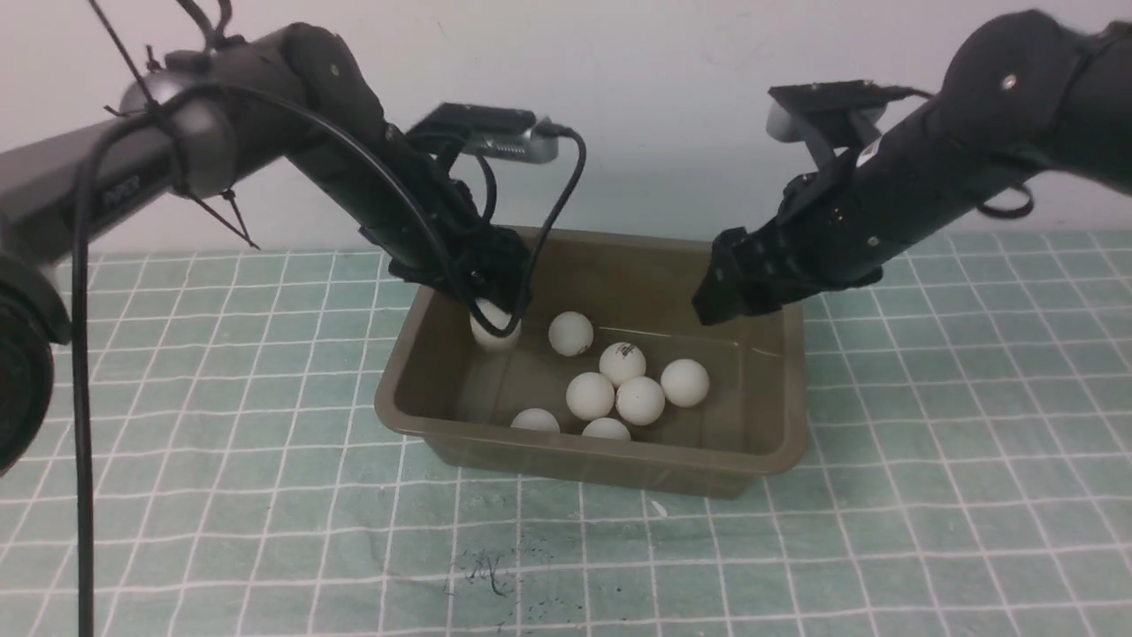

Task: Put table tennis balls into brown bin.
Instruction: 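Reach for and grasp a ping pong ball on the table beside the basket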

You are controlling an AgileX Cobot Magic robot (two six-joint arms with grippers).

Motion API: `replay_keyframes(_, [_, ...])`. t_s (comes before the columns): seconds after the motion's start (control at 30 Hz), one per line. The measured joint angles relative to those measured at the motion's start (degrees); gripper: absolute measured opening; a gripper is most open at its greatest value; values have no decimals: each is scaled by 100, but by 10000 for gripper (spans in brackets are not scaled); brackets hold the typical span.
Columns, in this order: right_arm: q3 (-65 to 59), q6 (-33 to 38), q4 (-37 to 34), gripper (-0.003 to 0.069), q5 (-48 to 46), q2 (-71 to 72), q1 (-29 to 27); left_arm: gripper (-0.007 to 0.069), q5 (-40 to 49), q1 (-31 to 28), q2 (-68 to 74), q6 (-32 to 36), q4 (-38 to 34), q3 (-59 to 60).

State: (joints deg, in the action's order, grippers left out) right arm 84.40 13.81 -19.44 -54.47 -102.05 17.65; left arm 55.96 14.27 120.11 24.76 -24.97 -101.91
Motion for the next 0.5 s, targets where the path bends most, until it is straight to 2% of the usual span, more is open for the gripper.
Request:
replay_keyframes(0.03, [6, -73, 62, 556, -52, 24, 0, 517, 15, -5, -7, -9, 48, -7])
replay_keyframes(0.07, [18, -434, 773, 483, -280, 289, 0, 542, 193, -70, -46, -127, 353, -128])
replay_keyframes(0.1, [18, -473, 773, 472, -304, 324, 0, 543, 215, -81, -53, -151, 452, -144])
replay_keyframes(0.13, [18, -603, 1090, 430, -374, 472, 0, 540, 300, -144, -85, -298, 676, -205])
replay_keyframes(0.17, [23, -1094, 1944, 300, -700, 870, -12, 506, 518, -314, -168, -681, 1176, -325])
replay_keyframes(0.23, [22, -1304, 2229, 239, -874, 1060, -41, 451, 608, -461, -201, -945, 1438, -345])
replay_keyframes(0.3, [30, -1659, 2624, 114, -1206, 1443, -151, 288, 733, -726, -192, -1288, 1666, -352])
replay_keyframes(0.33, [30, -1768, 2721, 51, -1286, 1620, -249, 146, 752, -909, -111, -1389, 1658, -352])
replay_keyframes(0.37, [17, -1813, 2740, 24, -1287, 1726, -308, 84, 752, -979, -37, -1364, 1589, -347])
replay_keyframes(0.4, [9, -1814, 2747, 20, -1287, 1746, -308, 84, 758, -986, -19, -1356, 1566, -347])
replay_keyframes(0.43, [-52, -1842, 2732, 0, -1251, 1879, -378, 27, 786, -1000, 143, -1185, 1252, -341])
replay_keyframes(0.5, [-153, -1868, 2690, -10, -1139, 1971, -395, 6, 848, -932, 343, -995, 864, -336])
